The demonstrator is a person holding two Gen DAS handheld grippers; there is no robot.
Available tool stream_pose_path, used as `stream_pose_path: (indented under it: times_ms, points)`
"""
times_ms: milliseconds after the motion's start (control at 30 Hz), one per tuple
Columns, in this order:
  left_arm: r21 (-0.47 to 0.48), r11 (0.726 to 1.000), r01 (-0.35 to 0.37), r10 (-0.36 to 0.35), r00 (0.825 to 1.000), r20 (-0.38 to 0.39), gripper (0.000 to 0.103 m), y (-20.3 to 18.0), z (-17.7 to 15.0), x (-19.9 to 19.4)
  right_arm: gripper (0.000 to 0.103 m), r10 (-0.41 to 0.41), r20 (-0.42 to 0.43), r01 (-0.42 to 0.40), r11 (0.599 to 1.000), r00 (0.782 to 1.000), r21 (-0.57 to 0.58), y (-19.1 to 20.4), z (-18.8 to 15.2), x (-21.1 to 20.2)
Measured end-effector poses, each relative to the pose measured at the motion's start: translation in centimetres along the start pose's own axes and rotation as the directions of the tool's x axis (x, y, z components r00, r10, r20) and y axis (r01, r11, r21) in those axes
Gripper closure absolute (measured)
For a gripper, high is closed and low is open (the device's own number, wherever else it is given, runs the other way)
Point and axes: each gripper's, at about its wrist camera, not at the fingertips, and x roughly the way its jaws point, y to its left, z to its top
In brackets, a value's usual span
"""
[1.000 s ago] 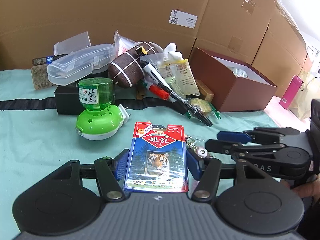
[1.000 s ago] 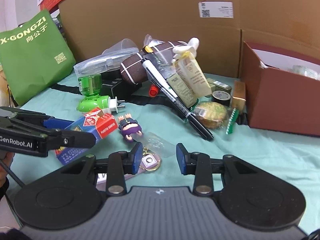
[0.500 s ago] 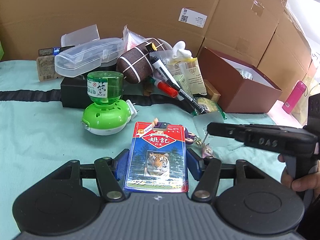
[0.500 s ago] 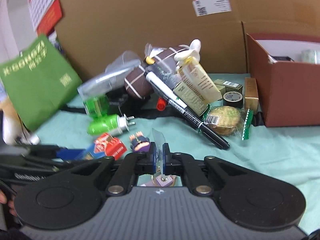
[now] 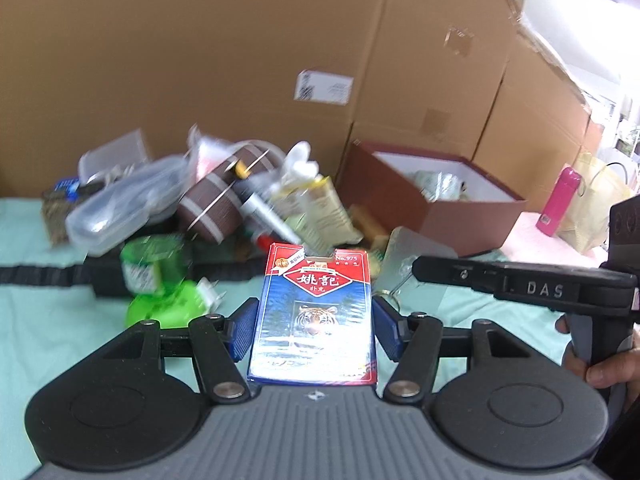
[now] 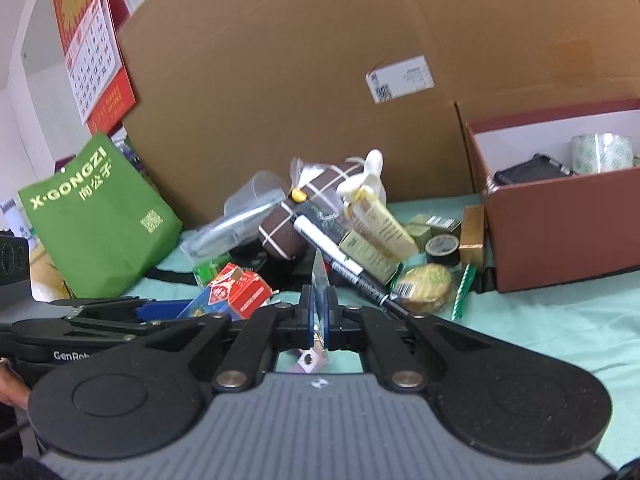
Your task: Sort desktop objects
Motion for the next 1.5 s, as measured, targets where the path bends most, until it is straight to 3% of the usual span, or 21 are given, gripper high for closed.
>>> stream_pose_path:
  times_ms: [100, 167, 267, 467, 567, 700, 833, 933, 1067, 1200, 1267, 1367, 1500]
  points:
    - [0.008, 1.000, 0.010, -0.010, 1.000, 0.013, 0.040, -0.7, 0.4, 0.0, 0.103, 0.024, -0.004, -0.023, 0.997, 1.000, 0.076, -1.5, -0.2, -0.1]
    - [0.010, 1.000, 0.007, -0.007, 1.000, 0.010, 0.040, -0.9, 0.3, 0.0, 0.103, -0.009, -0.036, 0.012, 0.995, 0.999, 0.097, -2.4, -0.9, 0.6]
    - [-0.004, 1.000, -0.005, 0.005, 1.000, -0.013, 0.040, -0.5, -0.3, 0.3, 0.103, 0.005, -0.082, 0.007, 0.988, 0.997, 0.154, -3.7, -2.5, 1.9]
    - [-0.031, 0.999, -0.027, 0.025, 0.998, -0.052, 0.040, 0.2, -1.0, 1.1, 0.103, 0.035, -0.107, -0.018, 0.988, 0.994, 0.155, -3.2, -3.4, 3.4]
    - [-0.036, 0.999, -0.030, 0.029, 0.998, -0.049, 0.040, 0.4, -1.0, 1.1, 0.103, 0.133, -0.058, -0.114, 0.961, 0.989, 0.252, -3.9, -2.8, 3.3]
    - [-0.033, 0.999, -0.034, 0.032, 0.999, -0.042, 0.040, 0.6, -0.7, 1.0, 0.103, 0.179, 0.027, -0.178, 0.932, 0.983, 0.316, -4.8, -1.6, 1.7]
    - [-0.033, 0.999, -0.030, 0.029, 0.999, -0.042, 0.040, 0.5, -0.7, 1.1, 0.103, 0.001, -0.024, 0.004, 0.980, 1.000, 0.198, -4.5, -0.9, 1.2]
    - [-0.033, 0.999, -0.024, 0.022, 0.999, -0.049, 0.040, 0.4, -0.9, 1.2, 0.103, -0.186, -0.085, 0.194, 0.977, 0.979, 0.091, -4.6, -1.6, 1.5]
    - [-0.031, 0.999, -0.026, 0.024, 0.998, -0.063, 0.040, 0.4, -1.1, 1.6, 0.102, -0.173, -0.107, 0.182, 0.979, 0.979, 0.087, -4.8, -2.4, 1.2]
    - [-0.032, 0.999, -0.027, 0.025, 0.998, -0.063, 0.040, 0.5, -1.1, 1.7, 0.090, -0.148, -0.095, 0.146, 0.989, 0.985, -0.029, -2.6, -2.8, 1.0]
    - [-0.038, 0.999, -0.033, 0.031, 0.997, -0.065, 0.040, 0.8, -1.2, 1.8, 0.056, -0.141, -0.101, 0.133, 0.987, 0.985, -0.088, -1.2, -3.0, 1.3]
    - [-0.046, 0.998, -0.040, 0.036, 0.997, -0.070, 0.040, 1.2, -1.3, 1.9, 0.051, -0.180, -0.117, 0.157, 0.971, 0.977, -0.182, 0.4, -3.7, 2.5]
    - [-0.057, 0.997, -0.044, 0.039, 0.996, -0.076, 0.040, 1.6, -1.7, 1.8, 0.046, -0.193, -0.175, 0.154, 0.964, 0.965, -0.216, 1.0, -4.3, 4.7]
